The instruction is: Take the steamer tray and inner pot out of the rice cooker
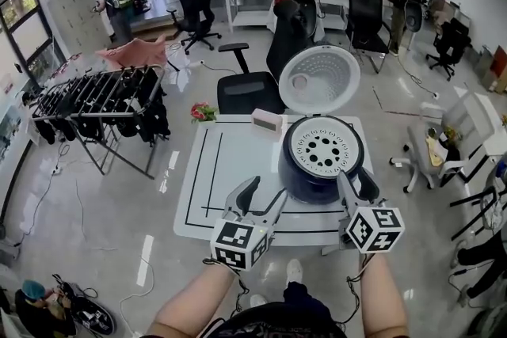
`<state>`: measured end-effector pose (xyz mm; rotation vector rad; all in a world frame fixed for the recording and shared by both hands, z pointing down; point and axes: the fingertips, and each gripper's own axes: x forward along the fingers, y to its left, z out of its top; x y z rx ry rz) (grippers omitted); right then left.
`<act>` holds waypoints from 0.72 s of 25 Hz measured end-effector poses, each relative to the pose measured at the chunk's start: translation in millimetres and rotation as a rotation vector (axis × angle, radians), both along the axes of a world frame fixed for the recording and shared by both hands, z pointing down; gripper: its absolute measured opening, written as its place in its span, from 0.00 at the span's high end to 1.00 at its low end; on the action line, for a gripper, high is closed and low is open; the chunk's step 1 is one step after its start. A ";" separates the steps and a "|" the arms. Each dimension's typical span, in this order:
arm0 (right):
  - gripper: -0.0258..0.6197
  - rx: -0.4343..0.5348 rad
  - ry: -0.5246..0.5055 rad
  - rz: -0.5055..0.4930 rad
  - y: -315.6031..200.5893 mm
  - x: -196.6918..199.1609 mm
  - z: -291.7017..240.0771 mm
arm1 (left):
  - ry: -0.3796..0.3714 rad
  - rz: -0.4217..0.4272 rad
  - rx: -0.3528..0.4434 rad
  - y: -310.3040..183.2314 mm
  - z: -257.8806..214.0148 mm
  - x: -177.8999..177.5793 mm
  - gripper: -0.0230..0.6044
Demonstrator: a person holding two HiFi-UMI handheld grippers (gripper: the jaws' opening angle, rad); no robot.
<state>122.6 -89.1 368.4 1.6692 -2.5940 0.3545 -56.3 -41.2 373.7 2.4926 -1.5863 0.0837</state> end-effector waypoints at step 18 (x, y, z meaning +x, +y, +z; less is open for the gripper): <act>0.65 -0.102 0.085 -0.029 -136.1 46.4 59.0 | -0.052 -0.073 -0.102 -132.9 42.0 43.5 0.55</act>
